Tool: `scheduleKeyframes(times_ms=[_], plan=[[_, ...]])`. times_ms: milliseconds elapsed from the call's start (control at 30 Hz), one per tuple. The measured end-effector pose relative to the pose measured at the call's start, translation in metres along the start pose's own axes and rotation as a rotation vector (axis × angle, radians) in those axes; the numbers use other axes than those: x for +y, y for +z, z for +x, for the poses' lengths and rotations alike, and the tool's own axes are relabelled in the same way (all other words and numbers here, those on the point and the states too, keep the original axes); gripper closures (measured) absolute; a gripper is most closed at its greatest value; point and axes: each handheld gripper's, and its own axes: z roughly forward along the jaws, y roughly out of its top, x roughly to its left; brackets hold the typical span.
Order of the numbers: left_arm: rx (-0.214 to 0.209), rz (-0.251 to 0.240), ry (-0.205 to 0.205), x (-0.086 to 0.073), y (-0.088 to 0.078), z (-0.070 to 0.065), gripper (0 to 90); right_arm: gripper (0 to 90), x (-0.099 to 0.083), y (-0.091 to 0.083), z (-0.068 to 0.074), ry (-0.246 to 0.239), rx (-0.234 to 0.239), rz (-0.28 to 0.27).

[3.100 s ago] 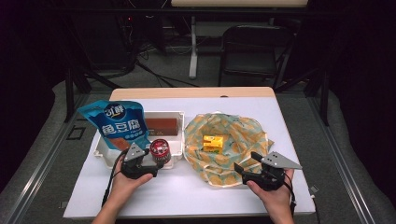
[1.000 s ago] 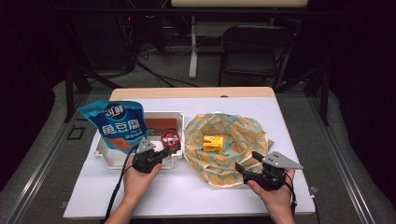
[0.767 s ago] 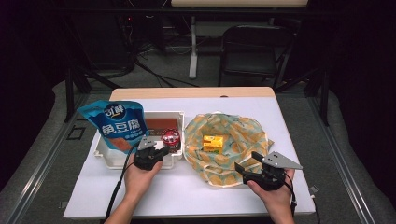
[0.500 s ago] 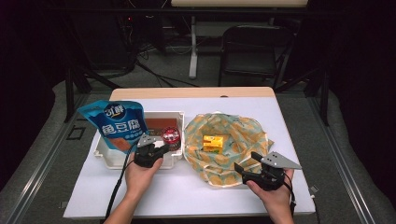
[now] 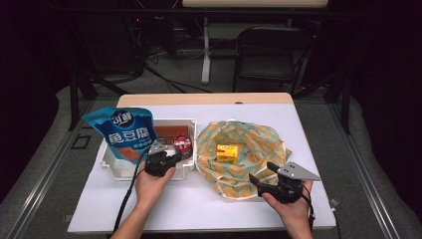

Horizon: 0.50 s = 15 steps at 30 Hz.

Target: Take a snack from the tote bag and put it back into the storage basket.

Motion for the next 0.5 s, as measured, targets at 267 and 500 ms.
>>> scheduleKeyframes(times_ms=[267, 500], plan=[[-0.007, 0.004, -0.012, 0.0017, 0.0011, 0.0004, 89.5, 22.5, 0.0005, 0.0007, 0.0014, -0.005, -0.002, -0.001], [0.002, 0.015, -0.008, 0.0010, 0.0024, 0.0008, 89.7, 22.5, 0.0015, 0.0005, 0.0018, -0.011, -0.002, 0.001]])
